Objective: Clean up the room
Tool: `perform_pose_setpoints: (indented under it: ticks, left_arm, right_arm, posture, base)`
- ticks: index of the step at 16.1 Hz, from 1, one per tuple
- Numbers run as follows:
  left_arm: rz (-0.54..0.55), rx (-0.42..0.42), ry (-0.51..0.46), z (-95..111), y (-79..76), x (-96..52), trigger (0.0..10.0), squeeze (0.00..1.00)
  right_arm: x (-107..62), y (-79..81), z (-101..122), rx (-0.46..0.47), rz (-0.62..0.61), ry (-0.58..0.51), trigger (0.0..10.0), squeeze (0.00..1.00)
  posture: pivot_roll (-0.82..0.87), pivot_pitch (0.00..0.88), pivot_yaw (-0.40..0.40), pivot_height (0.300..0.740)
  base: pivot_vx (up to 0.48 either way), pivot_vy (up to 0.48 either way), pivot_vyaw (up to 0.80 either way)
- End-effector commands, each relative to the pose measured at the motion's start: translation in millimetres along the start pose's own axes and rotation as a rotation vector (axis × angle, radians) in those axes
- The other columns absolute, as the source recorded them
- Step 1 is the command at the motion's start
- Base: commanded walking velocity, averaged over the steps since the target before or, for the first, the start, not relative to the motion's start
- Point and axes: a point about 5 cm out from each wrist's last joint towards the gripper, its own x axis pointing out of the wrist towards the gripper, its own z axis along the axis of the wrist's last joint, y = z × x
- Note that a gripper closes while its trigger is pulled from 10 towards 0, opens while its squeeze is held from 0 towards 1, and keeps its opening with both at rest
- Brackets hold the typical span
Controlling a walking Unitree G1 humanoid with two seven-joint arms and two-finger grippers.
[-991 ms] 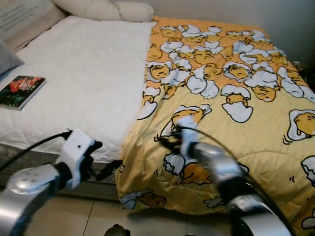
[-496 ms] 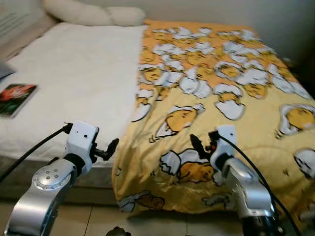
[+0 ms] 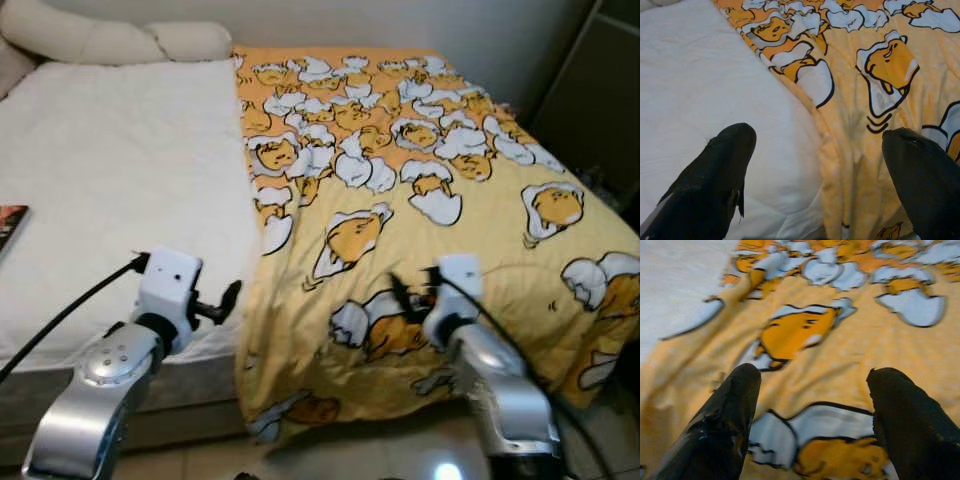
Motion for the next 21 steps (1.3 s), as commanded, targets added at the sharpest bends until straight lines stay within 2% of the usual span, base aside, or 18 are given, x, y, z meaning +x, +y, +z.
perform_pose_setpoints:
  ticks: [1, 5, 8, 10, 13, 19, 21]
  left_arm:
    - [0.019, 0.025, 0.002, 1, 5.5, -0.9, 10.0, 0.00]
    - [0.014, 0.040, -0.001, 4, 8.0, 2.1, 10.0, 0.00]
    - [0.009, 0.033, -0.016, 6, 4.8, 4.8, 10.0, 0.00]
    - [-0.006, 0.002, -0.030, 11, -4.4, 8.2, 10.0, 0.00]
    - [-0.023, 0.035, -0.044, 11, -11.4, 11.2, 10.0, 0.00]
    - [-0.016, 0.040, -0.057, 12, -7.0, 13.4, 10.0, 0.00]
    - [-0.015, 0.035, -0.054, 12, -1.2, 12.0, 10.0, 0.00]
  right_arm:
    - [-0.7, 4.2, -1, -0.030, -0.013, -0.008, 10.0, 0.00]
    - [2.0, 9.9, 1, -0.012, 0.007, -0.013, 10.0, 0.00]
    - [-1.5, 7.9, -6, 0.013, 0.024, 0.021, 10.0, 0.00]
    - [-3.2, 7.2, -7, 0.052, 0.027, 0.034, 10.0, 0.00]
    - [-3.6, 7.4, -8, 0.035, 0.038, 0.039, 10.0, 0.00]
    - [-2.9, 3.6, -2, 0.031, 0.036, 0.018, 10.0, 0.00]
    - [-2.7, 7.4, 0, -0.019, 0.081, 0.022, 10.0, 0.00]
  posture:
    - [-0.04, 0.000, -0.012, 0.740]
    - [-0.02, 0.000, -0.012, 0.740]
    - [-0.02, 0.000, -0.022, 0.740]
    - [-0.02, 0.000, -0.022, 0.740]
    - [-0.04, 0.000, -0.017, 0.740]
    - [-0.05, 0.000, -0.013, 0.740]
    - [-0.05, 0.000, -0.009, 0.740]
  base:
    - [0.000, 0.379, 0.00]
    - [0.000, 0.374, 0.00]
    - [0.000, 0.245, 0.00]
    - [0.000, 0.000, 0.00]
    - [0.000, 0.000, 0.00]
    - [0.000, 0.000, 0.00]
    - [0.000, 0.000, 0.00]
